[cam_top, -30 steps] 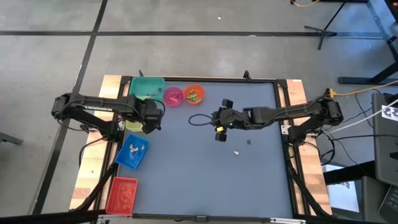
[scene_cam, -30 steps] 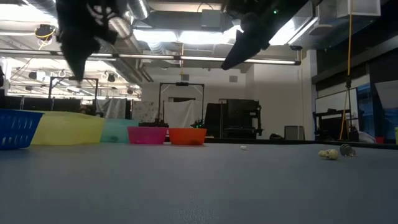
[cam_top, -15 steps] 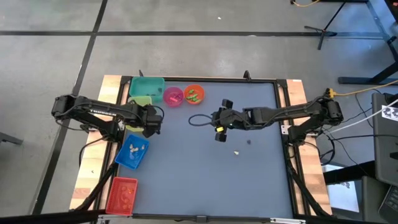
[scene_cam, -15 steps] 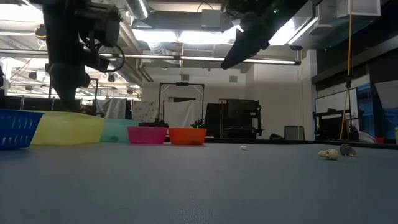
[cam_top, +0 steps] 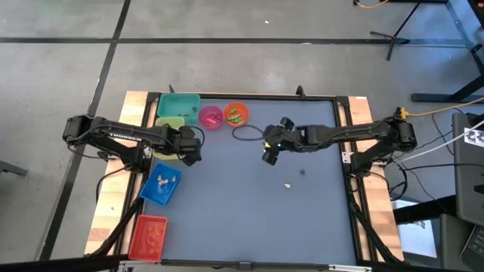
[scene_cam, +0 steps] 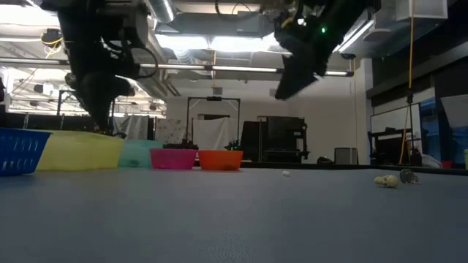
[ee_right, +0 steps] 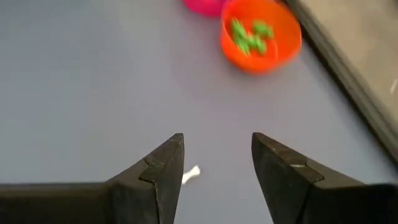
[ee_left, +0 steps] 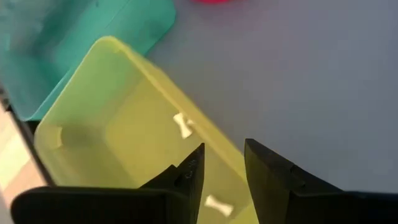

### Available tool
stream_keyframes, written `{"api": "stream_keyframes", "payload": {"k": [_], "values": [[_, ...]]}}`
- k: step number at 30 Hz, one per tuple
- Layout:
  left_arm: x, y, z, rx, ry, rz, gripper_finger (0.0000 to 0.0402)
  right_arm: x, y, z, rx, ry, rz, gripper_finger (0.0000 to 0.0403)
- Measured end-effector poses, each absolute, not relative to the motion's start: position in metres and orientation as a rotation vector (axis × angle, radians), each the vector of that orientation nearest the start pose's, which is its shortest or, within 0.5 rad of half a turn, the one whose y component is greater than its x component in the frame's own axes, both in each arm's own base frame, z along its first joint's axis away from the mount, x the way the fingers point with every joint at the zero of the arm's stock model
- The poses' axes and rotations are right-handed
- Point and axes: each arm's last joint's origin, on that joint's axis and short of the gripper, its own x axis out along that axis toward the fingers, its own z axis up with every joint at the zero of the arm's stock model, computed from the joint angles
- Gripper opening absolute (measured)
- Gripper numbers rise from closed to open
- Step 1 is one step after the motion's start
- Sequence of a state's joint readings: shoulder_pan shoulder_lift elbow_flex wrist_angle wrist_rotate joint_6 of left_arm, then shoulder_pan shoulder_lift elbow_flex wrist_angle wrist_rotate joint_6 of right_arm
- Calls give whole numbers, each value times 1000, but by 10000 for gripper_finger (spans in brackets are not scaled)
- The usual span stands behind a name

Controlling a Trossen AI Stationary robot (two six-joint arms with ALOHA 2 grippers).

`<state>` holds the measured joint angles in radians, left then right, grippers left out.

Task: Sort Halloween decoration
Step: Put the white bone toy into the yellow bin

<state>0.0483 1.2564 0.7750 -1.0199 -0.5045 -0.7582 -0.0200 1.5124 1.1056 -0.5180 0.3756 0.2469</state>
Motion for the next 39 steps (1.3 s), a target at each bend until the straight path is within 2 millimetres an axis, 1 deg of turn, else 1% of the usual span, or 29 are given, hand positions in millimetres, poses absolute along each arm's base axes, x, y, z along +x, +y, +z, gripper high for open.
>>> {"api": "stream_keyframes", "payload": {"k": [3, 6, 9, 12, 15, 19, 27, 30, 34, 39], "values": [[193, 23, 202, -277, 1165, 947, 98, 304, -23, 235, 184, 890, -528, 186], [194, 23, 202, -283, 1149, 944, 98, 298, -27, 219, 270, 925, -555, 186], [195, 23, 202, -287, 1140, 941, 98, 294, -31, 208, 392, 924, -595, 186], [196, 23, 202, -288, 1139, 941, 98, 296, -32, 202, 505, 872, -642, 186], [196, 23, 202, -288, 1137, 941, 98, 299, -32, 195, 564, 849, -669, 186], [196, 23, 202, -291, 1129, 938, 98, 307, -32, 185, 604, 835, -670, 186], [198, 23, 202, -297, 1117, 935, 98, 315, -32, 153, 625, 915, -720, 186], [198, 23, 202, -297, 1116, 935, 98, 317, -32, 145, 640, 932, -741, 186], [198, 23, 202, -297, 1115, 935, 98, 317, -32, 137, 639, 956, -754, 186], [198, 23, 203, -298, 1115, 935, 98, 319, -32, 136, 643, 949, -753, 186]]}}
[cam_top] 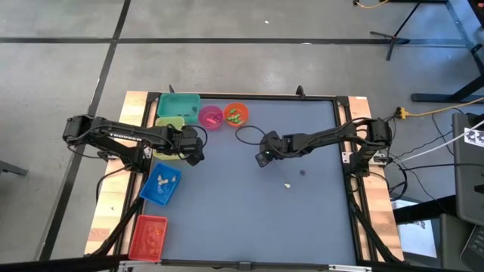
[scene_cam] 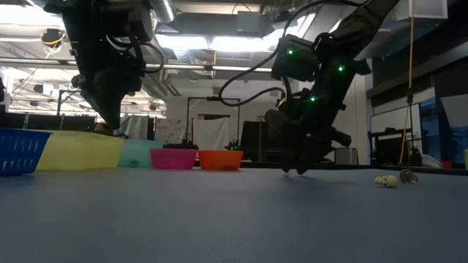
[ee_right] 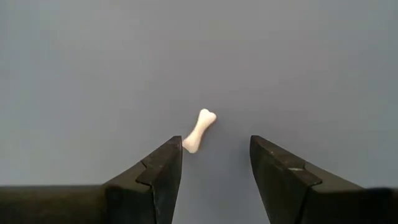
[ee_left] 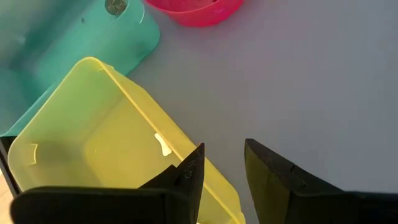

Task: Sort Halloween decoration
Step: Put the white bone toy into the yellow bin

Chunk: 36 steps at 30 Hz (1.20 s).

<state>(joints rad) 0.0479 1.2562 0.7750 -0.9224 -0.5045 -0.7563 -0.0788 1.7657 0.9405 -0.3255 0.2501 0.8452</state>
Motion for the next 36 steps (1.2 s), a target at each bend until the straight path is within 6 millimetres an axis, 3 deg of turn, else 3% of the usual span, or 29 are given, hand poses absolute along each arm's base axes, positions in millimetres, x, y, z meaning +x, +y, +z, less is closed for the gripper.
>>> {"api": "stream_keyframes", "payload": {"k": [36], "values": [[198, 24, 203, -298, 1115, 935, 98, 324, -20, 131, 610, 895, -797, 186]]}}
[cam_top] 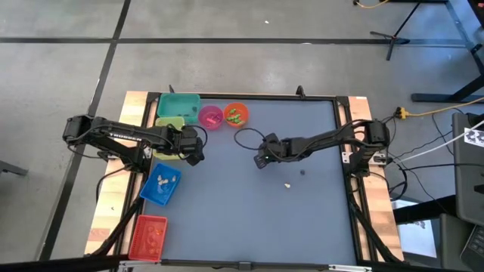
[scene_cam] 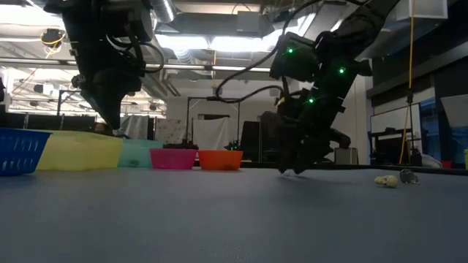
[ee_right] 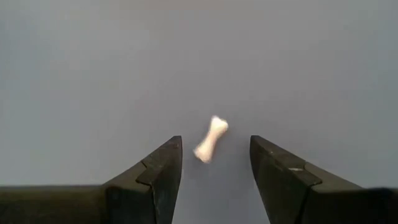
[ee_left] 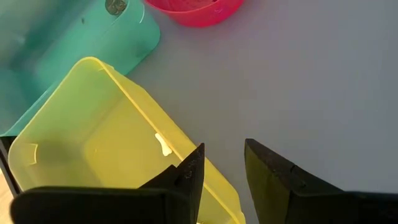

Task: Sort Halloween decoration
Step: Put the white bone toy into the yellow bin

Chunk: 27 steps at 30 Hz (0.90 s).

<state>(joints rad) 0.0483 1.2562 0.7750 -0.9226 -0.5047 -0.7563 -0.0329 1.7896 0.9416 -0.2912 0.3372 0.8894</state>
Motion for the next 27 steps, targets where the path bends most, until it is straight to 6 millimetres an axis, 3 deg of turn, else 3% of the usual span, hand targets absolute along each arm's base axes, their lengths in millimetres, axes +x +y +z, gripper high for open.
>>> {"api": "stream_keyframes", "payload": {"k": [12, 21, 27], "values": [[198, 24, 202, -298, 1114, 937, 98, 326, -20, 121, 600, 920, -800, 178], [198, 24, 202, -298, 1115, 937, 98, 325, -20, 120, 594, 926, -809, 92], [198, 24, 202, -298, 1115, 936, 98, 325, -20, 119, 586, 934, -798, 57]]}}
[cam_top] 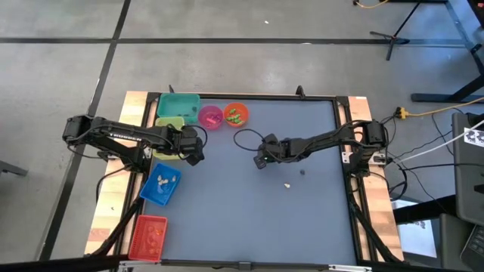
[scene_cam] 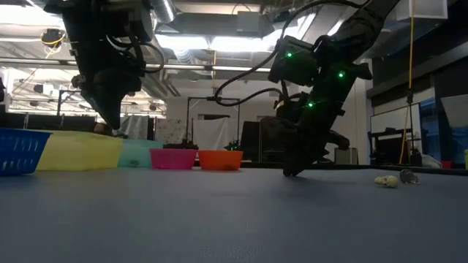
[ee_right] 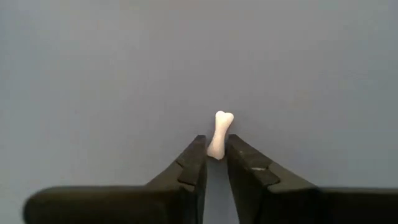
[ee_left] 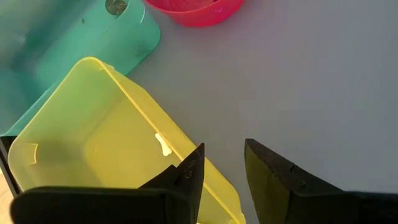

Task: Sort Halloween decoration
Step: Put the white bone toy into the yellow bin

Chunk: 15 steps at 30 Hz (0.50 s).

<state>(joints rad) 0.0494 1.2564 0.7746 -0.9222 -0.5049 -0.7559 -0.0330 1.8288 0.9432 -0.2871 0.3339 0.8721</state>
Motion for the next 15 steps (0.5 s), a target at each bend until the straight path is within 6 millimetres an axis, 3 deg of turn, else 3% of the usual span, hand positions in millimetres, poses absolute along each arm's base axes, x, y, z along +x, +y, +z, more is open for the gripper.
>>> {"api": "stream_keyframes", "payload": {"k": [15], "values": [[198, 24, 202, -298, 1115, 937, 98, 325, -20, 119, 570, 943, -785, 33]]}}
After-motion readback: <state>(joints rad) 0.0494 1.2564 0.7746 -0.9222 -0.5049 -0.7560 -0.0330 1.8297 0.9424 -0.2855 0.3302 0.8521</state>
